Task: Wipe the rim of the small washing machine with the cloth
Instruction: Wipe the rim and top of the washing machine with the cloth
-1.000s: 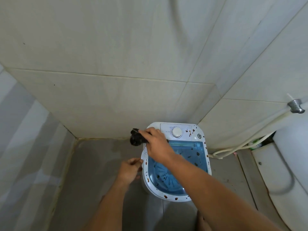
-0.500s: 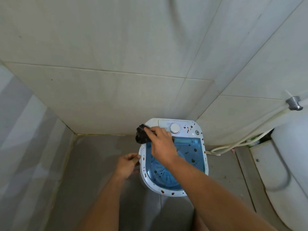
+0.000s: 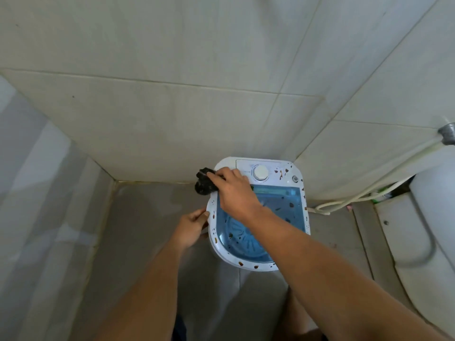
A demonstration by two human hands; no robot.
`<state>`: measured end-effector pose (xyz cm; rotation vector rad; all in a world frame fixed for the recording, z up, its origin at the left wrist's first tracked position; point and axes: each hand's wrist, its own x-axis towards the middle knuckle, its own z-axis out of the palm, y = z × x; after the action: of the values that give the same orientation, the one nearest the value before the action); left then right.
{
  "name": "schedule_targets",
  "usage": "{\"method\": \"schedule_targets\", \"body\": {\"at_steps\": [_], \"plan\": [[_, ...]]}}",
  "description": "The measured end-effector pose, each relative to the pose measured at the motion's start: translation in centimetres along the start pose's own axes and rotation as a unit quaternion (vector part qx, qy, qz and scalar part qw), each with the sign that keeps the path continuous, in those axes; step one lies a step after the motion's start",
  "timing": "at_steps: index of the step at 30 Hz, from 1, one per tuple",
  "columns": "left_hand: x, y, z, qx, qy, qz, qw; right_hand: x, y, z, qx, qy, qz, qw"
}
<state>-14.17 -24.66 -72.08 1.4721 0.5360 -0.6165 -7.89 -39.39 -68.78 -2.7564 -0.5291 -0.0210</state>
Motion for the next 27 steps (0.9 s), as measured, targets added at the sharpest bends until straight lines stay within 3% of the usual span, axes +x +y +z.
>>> {"method": "schedule_targets", "body": {"at_steps": [2,6,9,16,18,20,22,23,25,27], "plan": [[-0.1,-0.2,-0.1,0.0,-0.002,-0.002,1.0,1.3,-0.2,-0.5,0.005,-0.033,-0.024,0.999],[-0.4,-0.2,0.0,-0.01,-0.001,0.004,1.0,4.3,2.5,-2.5,0.012,0.07,0.072,0.995],[-0.4,-0.1,0.0,-0.005,-0.009,0.005,1.0,3.9,4.4,-2.5,-0.031,0.078,0.125,0.989],[-0.6,0.0,-0.2,0.003,-0.016,0.011,1.0,-0.5,3.2,-0.5,-0.022,0.079,0.054,0.995],[-0.6,0.0,-0.2,-0.004,-0.02,0.01,1.0,-1.5,2.8,-0.6,-0.009,0.049,0.001,0.999],[-0.8,-0.1,-0.1,-0.009,-0.019,0.014,1.0,-1.2,2.7,-2.1,0.073,-0.004,-0.011,0.997],[-0.9,-0.1,-0.1,-0.013,-0.016,0.019,1.0,0.6,3.6,-4.0,0.17,-0.02,0.035,0.985],[-0.8,-0.2,0.0,-0.013,-0.013,0.019,1.0,1.8,4.2,-4.9,0.186,0.012,0.065,0.98],[-0.7,-0.2,0.1,-0.016,-0.01,0.017,1.0,3.5,5.2,-5.4,0.154,0.086,0.106,0.979],[-0.8,-0.1,0.1,-0.014,-0.009,0.016,1.0,4.2,5.1,-4.3,0.091,0.091,0.129,0.983]]}}
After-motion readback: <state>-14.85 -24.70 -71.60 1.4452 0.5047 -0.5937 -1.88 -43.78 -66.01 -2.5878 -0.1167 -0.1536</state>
